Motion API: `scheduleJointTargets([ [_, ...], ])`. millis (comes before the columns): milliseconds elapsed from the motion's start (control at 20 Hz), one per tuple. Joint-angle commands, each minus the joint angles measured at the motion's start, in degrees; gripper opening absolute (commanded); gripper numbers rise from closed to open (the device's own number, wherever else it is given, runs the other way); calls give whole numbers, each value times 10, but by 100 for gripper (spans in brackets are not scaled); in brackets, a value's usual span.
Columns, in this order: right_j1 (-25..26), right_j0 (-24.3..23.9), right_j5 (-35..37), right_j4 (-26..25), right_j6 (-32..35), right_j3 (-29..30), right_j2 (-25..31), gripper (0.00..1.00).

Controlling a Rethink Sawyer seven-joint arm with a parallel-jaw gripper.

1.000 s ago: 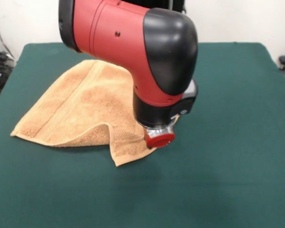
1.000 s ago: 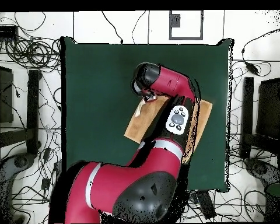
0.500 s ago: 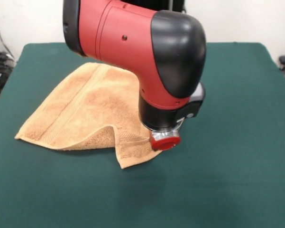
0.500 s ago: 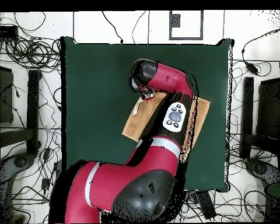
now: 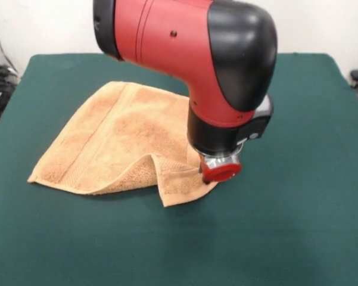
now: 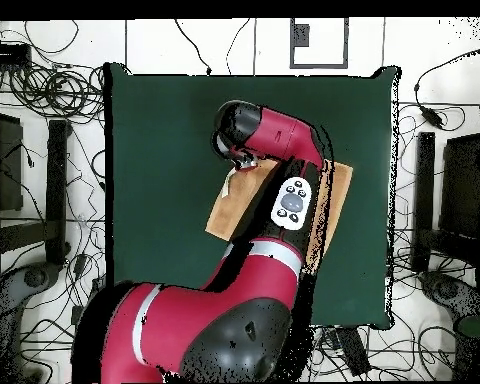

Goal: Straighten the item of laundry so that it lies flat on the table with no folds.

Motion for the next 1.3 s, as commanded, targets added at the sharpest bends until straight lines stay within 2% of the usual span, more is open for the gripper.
scheduleJointTargets([
  [50,-57,26,-86,19,34,106,95,0],
  [450,-68,8,-151,5,3,132,129,0],
  [1300,-60,3,-162,-24,3,122,129,0],
])
